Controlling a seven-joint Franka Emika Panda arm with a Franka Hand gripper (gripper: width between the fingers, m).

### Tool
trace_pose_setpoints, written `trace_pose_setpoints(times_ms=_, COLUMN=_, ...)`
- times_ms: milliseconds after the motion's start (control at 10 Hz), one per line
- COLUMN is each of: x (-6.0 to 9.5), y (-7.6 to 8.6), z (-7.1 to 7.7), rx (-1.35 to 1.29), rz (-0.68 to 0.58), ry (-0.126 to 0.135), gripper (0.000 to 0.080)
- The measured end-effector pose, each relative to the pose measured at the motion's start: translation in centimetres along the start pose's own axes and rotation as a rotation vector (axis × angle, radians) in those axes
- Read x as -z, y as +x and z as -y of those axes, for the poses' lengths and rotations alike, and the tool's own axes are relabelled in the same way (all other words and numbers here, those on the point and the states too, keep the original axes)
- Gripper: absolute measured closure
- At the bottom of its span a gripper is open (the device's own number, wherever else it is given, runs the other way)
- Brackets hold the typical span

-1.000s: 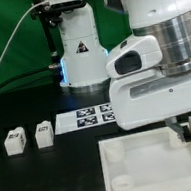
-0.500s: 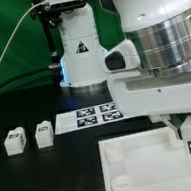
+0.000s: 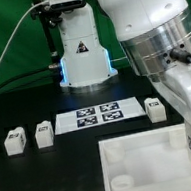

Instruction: Assemble one leg

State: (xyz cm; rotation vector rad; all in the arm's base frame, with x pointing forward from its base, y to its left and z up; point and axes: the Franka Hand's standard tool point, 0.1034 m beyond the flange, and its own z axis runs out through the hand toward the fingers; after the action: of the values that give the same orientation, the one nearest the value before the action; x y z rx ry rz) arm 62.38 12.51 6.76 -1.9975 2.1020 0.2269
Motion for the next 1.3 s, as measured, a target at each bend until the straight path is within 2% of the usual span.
trace_pose_setpoints(times_ms=200, x=0.0, y=0.0, z=0.0, rx=0.094, rz=-0.001, ry=-0.001, gripper=0.0503)
trace_pose_setpoints(times_ms=400, x=0.0, y=-0.2, z=-0.1, rx=0.388, rz=-0.004, ry=-0.018, gripper=0.0251)
trace_pose_setpoints(times_ms=500, x=0.4, y=-0.2, z=0.2, rx=0.599, rz=-0.018, ry=-0.024, gripper=0.0181)
trace_pose_setpoints(times_ms=800, x=0.3, y=0.0, z=0.3, rx=0.884, rz=-0.018, ry=-0.026, gripper=0.0151)
trace_pose_setpoints(times_ms=900, x=0.3, y=0.1, z=0.2, rx=1.018, rz=-0.021, ry=-0.045, gripper=0.0151)
trace_pose_setpoints(times_ms=1000, x=0.5, y=0.6, z=0.3, rx=1.171, rz=-0.043, ry=-0.088, gripper=0.015)
trace_pose_setpoints(times_ms=1100, x=0.8, y=0.9, z=0.9, rx=1.433, rz=-0.078, ry=-0.136, gripper=0.015)
trace_pose_setpoints(times_ms=1200, x=0.7, y=0.5, z=0.9, rx=1.496, rz=-0.091, ry=-0.149, gripper=0.015)
trace_pose_setpoints(times_ms=1300, x=0.7, y=0.5, z=0.8, rx=1.476, rz=-0.086, ry=-0.144, gripper=0.015)
